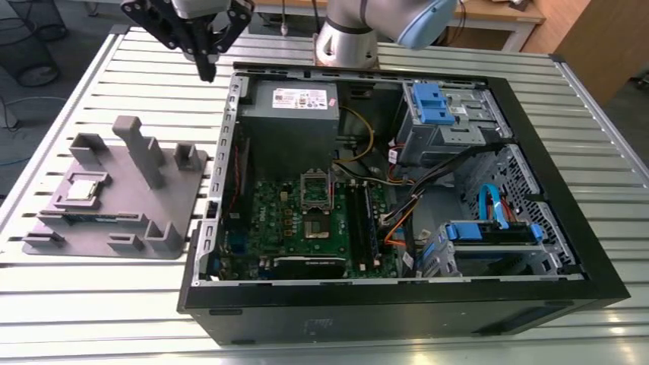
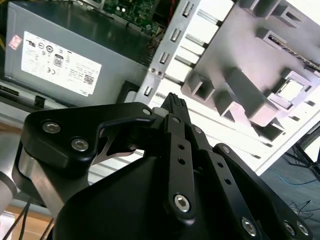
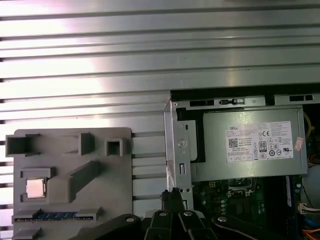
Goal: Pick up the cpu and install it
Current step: 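Reach for the cpu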
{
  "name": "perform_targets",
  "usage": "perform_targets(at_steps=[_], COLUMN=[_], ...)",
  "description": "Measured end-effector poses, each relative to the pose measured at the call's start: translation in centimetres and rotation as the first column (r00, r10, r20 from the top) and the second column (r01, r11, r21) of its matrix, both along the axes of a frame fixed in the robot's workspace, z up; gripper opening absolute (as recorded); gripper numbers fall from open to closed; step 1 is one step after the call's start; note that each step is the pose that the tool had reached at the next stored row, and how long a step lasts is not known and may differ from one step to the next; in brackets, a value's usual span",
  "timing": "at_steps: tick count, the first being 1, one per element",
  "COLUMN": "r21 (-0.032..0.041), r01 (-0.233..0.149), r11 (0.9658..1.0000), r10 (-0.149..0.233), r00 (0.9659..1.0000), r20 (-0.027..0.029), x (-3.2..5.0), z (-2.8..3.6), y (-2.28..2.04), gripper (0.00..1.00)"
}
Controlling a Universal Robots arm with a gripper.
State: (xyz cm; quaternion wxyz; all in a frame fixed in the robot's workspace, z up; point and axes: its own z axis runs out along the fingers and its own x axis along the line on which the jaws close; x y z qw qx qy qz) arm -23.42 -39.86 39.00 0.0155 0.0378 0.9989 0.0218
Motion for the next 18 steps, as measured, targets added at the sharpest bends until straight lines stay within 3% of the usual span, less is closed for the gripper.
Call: perform_targets(at_steps=[14,18], r21=[0.0001,0.0001], r01=[0.000,0.000], r11=[1.0000,1.0000], r10=[0.000,0.000], r00=[1.0000,1.0000], r20=[0.0037,0.0039], x=[-5.95,-6.33], z=[-0.28,-0.29], y=[0.01,0.01], gripper=[0.11,0.11])
